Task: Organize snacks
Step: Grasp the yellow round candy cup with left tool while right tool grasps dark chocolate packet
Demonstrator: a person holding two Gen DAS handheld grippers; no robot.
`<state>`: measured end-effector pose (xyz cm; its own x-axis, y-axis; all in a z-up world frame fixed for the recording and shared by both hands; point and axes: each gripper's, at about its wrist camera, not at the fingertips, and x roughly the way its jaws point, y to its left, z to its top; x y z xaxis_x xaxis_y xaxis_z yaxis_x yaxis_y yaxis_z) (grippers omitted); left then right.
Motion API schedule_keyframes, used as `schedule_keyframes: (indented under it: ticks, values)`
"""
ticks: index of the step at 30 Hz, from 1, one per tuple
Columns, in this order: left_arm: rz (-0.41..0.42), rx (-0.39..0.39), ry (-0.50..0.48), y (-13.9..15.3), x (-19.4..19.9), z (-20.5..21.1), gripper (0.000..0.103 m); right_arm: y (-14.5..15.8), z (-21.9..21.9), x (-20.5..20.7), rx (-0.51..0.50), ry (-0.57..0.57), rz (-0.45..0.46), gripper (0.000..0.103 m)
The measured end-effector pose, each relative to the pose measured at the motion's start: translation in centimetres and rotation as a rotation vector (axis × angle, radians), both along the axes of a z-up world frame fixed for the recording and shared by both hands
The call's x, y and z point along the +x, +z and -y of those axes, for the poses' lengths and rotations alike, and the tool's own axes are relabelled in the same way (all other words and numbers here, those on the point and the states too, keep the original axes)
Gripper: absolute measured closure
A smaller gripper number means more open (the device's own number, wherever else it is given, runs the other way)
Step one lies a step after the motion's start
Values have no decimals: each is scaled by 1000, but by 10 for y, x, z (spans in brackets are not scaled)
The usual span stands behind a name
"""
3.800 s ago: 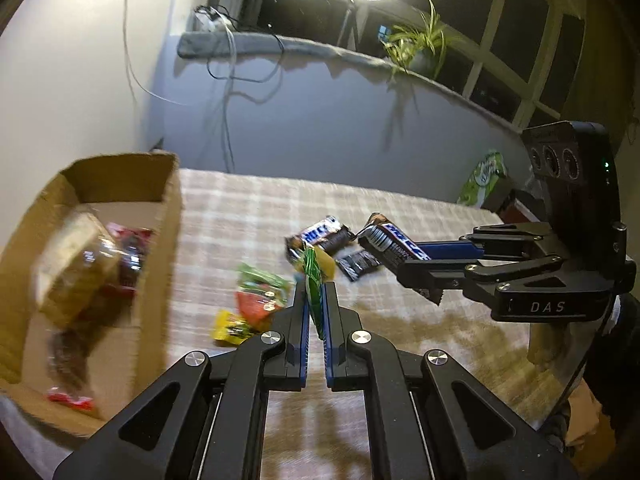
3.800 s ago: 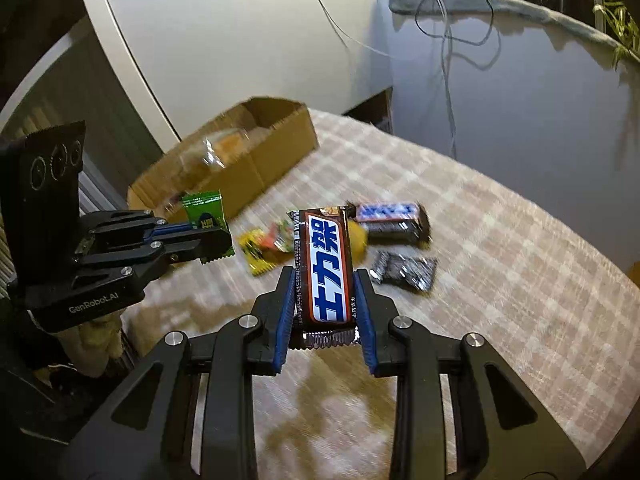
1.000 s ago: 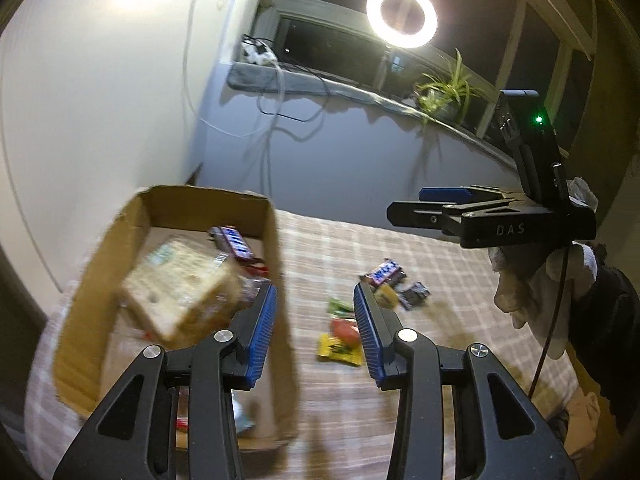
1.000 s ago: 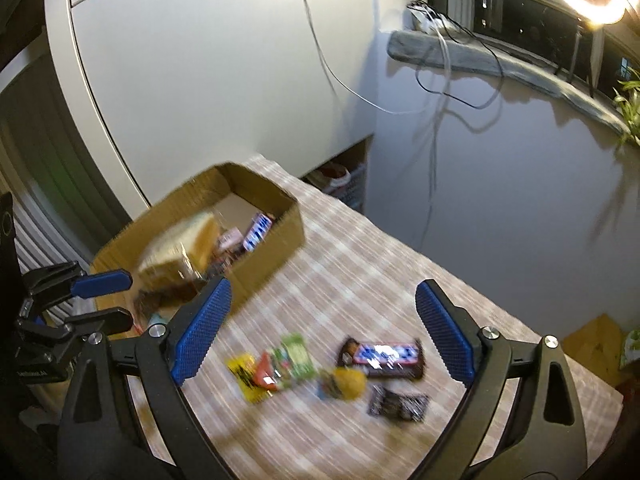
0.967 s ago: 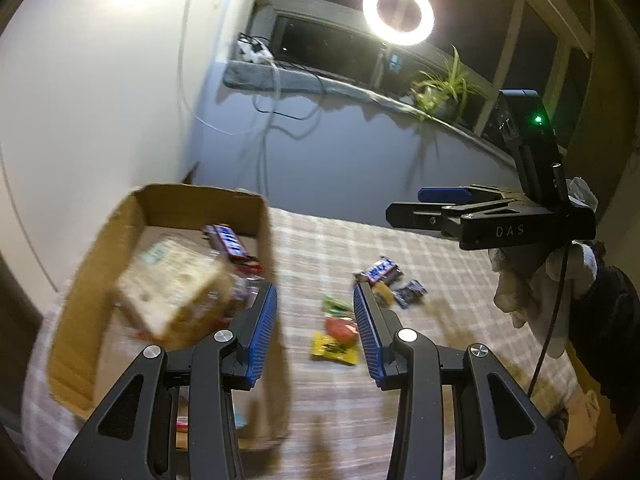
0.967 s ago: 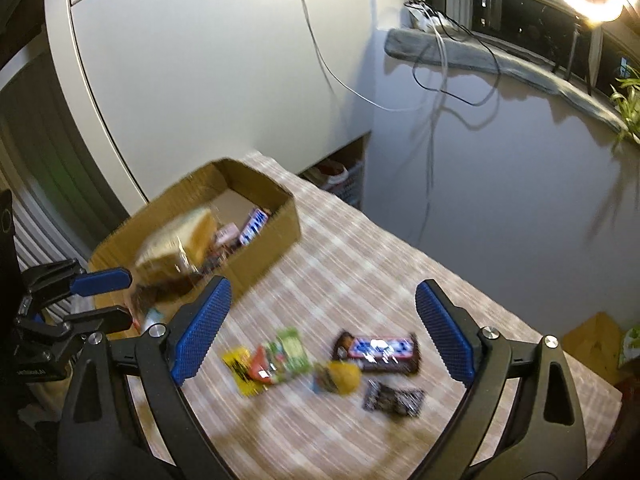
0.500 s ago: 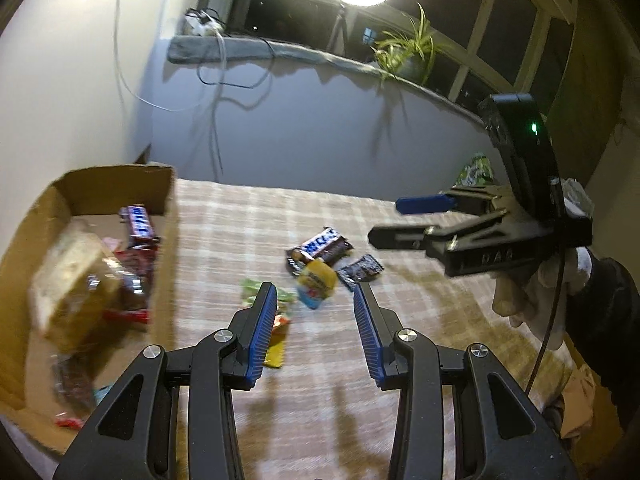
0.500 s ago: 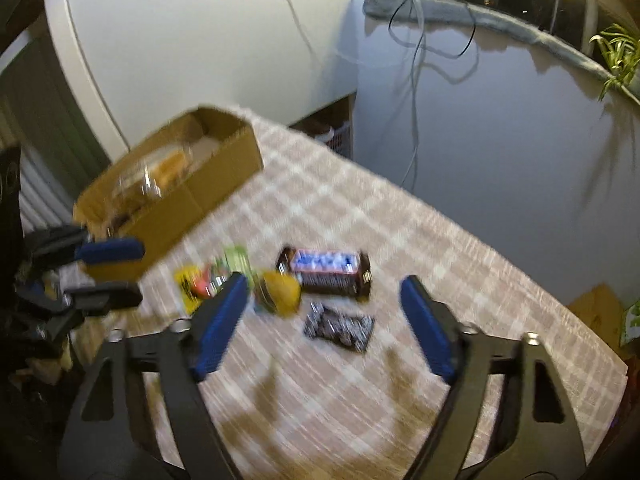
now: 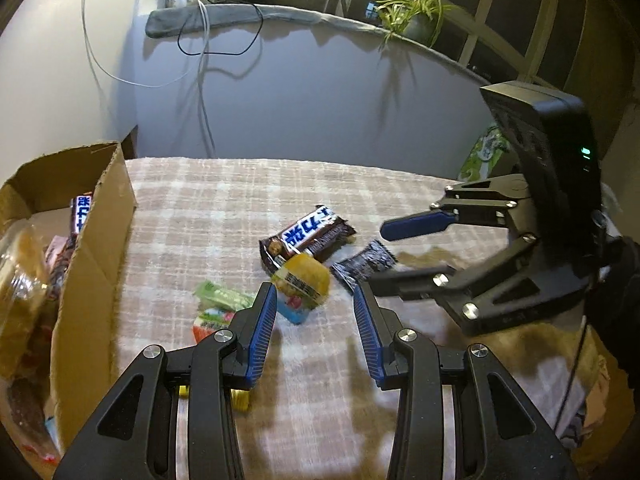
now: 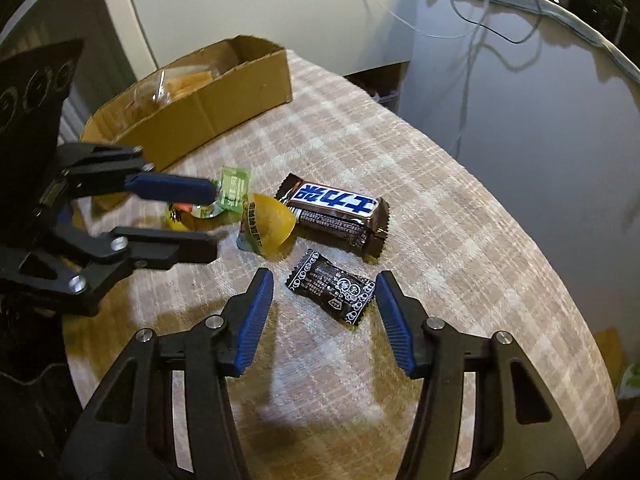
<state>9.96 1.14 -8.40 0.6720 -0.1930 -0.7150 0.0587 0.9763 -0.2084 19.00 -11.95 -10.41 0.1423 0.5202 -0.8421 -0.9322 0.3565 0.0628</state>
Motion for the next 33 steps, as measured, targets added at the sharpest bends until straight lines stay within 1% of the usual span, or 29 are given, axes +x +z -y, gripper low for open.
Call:
schedule_keyframes:
  ticks: [8, 10, 13, 14, 15, 19, 25, 31, 33]
  values:
    - [-18, 81, -25, -10, 16, 6, 65, -7, -5, 1, -26, 65, 33, 47]
    - [-25, 114, -44, -14, 19, 10, 64, -9, -6, 1, -36, 75, 35, 47]
    - [-26, 133, -63, -18, 20, 14, 64, -13, -8, 2, -46, 90, 25, 49]
    - [-23, 136, -67, -18, 20, 15, 64, -14, -9, 2, -50, 93, 20, 55]
    - [-25, 137, -73, -18, 20, 16, 63, -16, -9, 2, -54, 96, 19, 57]
    - [-39, 148, -97, -21, 19, 20, 63, -16, -8, 2, -55, 105, 21, 57]
    - [-62, 146, -102, -25, 24, 20, 63, -16, -12, 2, -64, 109, 44, 58]
    - [-62, 150, -107, -25, 25, 20, 65, -16, -13, -1, -49, 98, 47, 59]
    - [-61, 148, -106, -25, 26, 20, 65, -16, -14, -4, -49, 99, 51, 66]
